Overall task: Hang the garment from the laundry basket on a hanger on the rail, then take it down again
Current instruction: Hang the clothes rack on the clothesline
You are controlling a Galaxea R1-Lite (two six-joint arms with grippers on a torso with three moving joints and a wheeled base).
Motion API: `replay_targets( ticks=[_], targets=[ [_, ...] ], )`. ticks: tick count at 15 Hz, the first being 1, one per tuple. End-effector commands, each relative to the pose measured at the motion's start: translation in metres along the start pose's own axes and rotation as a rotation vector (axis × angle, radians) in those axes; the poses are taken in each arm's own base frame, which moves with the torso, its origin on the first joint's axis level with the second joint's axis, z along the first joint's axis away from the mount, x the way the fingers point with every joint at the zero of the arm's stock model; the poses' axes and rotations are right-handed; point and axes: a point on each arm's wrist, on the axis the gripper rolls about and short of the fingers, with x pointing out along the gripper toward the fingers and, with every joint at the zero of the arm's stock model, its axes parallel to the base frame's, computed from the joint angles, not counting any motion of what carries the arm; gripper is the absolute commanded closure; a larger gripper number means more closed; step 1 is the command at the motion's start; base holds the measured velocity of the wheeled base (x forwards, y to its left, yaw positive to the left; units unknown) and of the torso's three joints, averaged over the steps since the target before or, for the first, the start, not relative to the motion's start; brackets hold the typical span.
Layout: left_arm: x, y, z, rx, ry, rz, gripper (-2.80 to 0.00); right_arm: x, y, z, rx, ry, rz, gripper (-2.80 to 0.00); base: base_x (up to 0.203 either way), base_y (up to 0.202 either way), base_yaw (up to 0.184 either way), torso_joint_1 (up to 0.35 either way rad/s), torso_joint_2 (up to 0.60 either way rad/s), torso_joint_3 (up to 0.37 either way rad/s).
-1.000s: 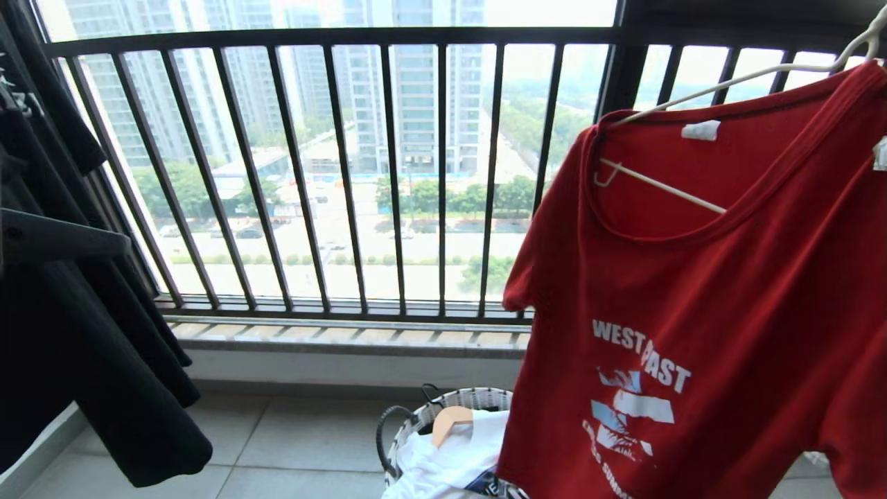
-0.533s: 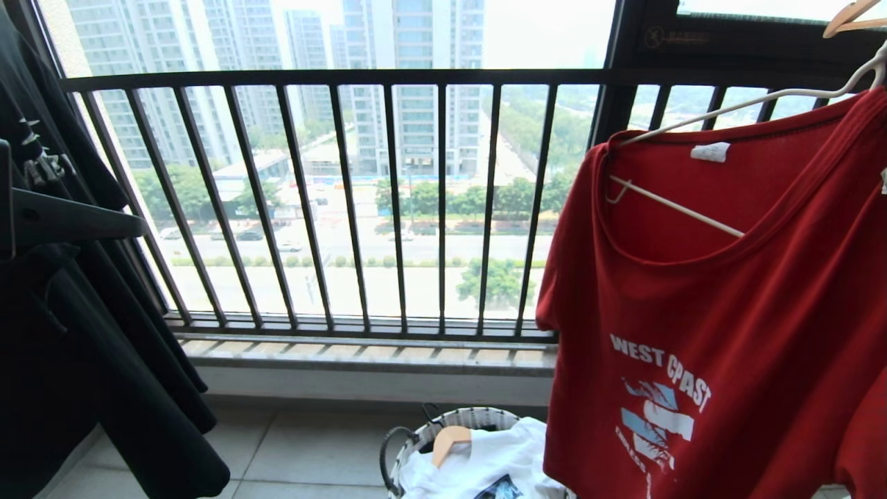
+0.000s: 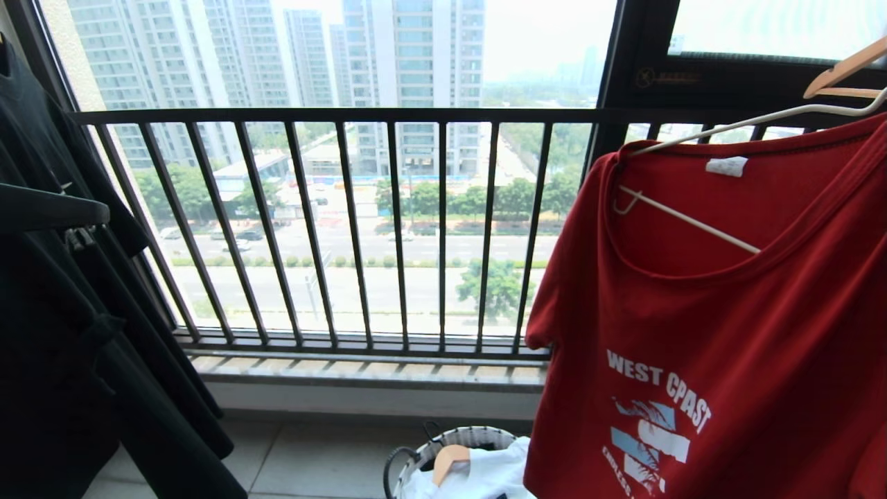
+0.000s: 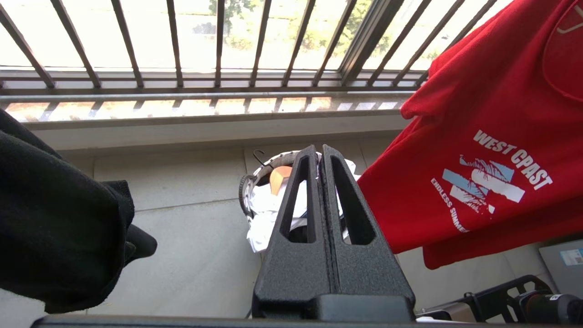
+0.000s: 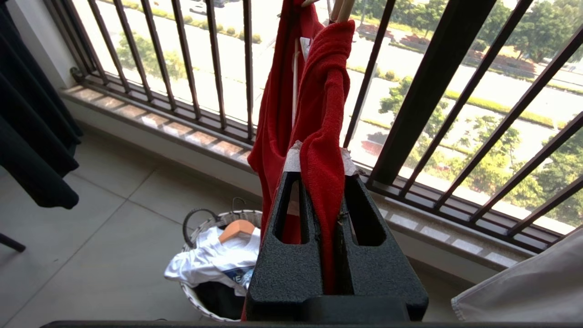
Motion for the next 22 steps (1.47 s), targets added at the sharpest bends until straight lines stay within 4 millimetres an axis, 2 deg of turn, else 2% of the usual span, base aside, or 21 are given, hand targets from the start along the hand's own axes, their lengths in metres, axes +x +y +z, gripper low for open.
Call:
replay_targets(
  ticks=[1,14,22],
  targets=[
    [-0.007,-0.001,-0.001,0.0,-0.013,-0.006,0.0,-0.004,-0.001,-0.006,-0.002,0.006,-0.001,0.0,0.0,0.0,0.0,0.212,-0.52,-0.306],
    [-0.012,-0.001,0.0,-0.021,-0.033,-0.01,0.0,-0.016,-0.003,-0.019,-0.001,0.007,0.001,0.0,0.0,0.0,0.0,0.252,-0.57,-0.312],
    [-0.012,-0.001,0.0,-0.021,-0.033,-0.01,0.0,-0.016,-0.003,-0.022,-0.002,0.013,0.004,0.0,0.0,0.0,0.0,0.168,-0.35,-0.193]
  ],
)
